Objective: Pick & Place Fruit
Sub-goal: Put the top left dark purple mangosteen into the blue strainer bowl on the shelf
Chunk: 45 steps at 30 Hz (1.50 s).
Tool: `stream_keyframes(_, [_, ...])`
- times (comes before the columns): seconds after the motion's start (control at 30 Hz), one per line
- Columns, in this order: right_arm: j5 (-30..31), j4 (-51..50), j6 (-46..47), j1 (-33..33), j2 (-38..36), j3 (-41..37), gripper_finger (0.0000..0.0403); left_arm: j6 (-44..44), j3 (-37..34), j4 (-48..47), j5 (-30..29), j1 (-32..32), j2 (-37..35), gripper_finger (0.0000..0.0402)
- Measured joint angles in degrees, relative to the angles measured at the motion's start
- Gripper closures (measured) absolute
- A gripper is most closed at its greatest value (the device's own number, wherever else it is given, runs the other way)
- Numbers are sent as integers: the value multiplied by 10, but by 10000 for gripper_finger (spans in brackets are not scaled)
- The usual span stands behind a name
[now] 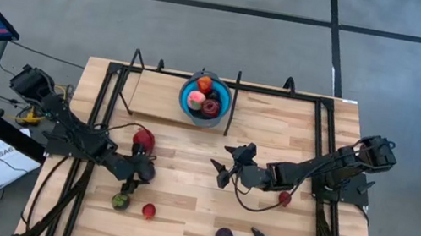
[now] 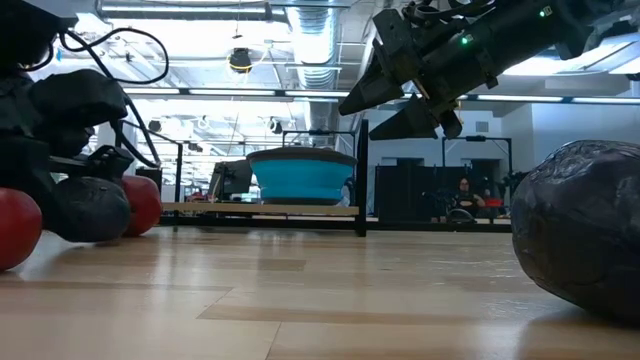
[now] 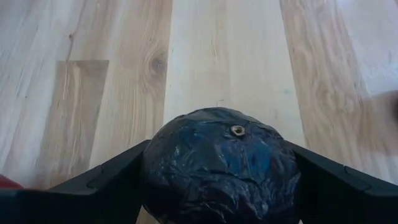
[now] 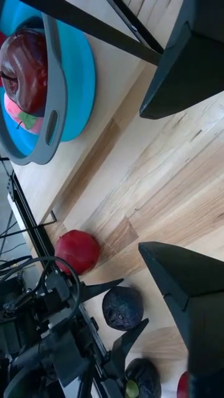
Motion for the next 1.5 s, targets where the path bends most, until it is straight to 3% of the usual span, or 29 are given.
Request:
stream_keyframes(0.17, [0,0,0,0,0,0,70,1,0,9,-5,0,0,75])
stream_keyframes(0.47, [0,0,5,-5,0,0,70,-2,28,133,-24,25,0,98])
stream_keyframes(0.67, [0,1,5,-5,0,0,70,48,105,136,-19,142,0,93])
stream_keyframes(0.93, [0,14,6,-5,0,0,70,158,202,141,82,365,0,92])
stream_keyframes(1.1, [0,14,6,-5,0,0,70,195,214,145,145,475,1,92])
stream_keyframes(1.23, [0,14,6,-5,0,0,70,195,214,183,198,518,32,92])
stream_keyframes(1.5, [0,15,12,-5,0,0,70,196,214,237,186,526,113,92])
